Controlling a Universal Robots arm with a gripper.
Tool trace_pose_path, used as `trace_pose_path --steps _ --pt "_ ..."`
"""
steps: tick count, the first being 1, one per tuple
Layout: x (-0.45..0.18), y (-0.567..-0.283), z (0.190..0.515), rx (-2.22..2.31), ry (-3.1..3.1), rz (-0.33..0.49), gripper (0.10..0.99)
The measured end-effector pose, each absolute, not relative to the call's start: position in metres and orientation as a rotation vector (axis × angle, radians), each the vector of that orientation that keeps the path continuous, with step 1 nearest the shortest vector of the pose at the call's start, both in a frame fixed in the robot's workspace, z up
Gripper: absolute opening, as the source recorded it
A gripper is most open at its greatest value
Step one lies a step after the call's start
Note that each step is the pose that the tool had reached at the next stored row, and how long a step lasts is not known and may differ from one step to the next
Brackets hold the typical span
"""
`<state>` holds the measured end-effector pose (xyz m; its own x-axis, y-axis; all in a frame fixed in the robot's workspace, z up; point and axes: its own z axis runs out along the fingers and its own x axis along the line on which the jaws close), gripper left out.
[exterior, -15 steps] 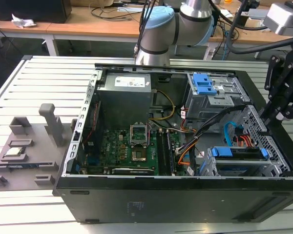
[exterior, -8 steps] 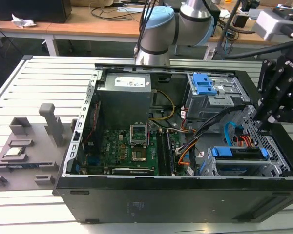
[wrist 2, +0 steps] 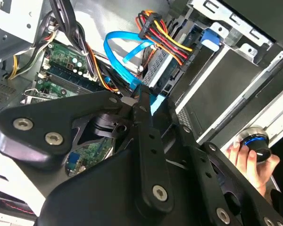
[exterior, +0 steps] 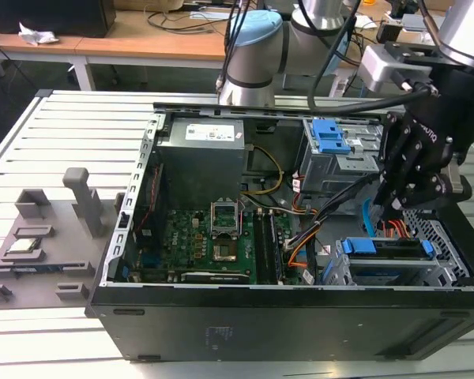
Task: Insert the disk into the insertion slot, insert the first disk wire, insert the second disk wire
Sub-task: 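Insert the second disk wire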
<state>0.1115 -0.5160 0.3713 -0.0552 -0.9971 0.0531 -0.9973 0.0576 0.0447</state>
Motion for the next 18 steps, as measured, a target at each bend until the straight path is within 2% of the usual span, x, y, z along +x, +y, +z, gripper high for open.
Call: trace_pose_path --steps 6,8,18 --pt "0.1115 -0.5160 0.3709 2.108 -2.231 0.012 0.286" --pt "0.1115 -0.5160 0.3708 2.107 -2.230 0.013 0.161" --pt "0.1160 -0.5251 0.3616 2.109 -2.223 0.016 0.161"
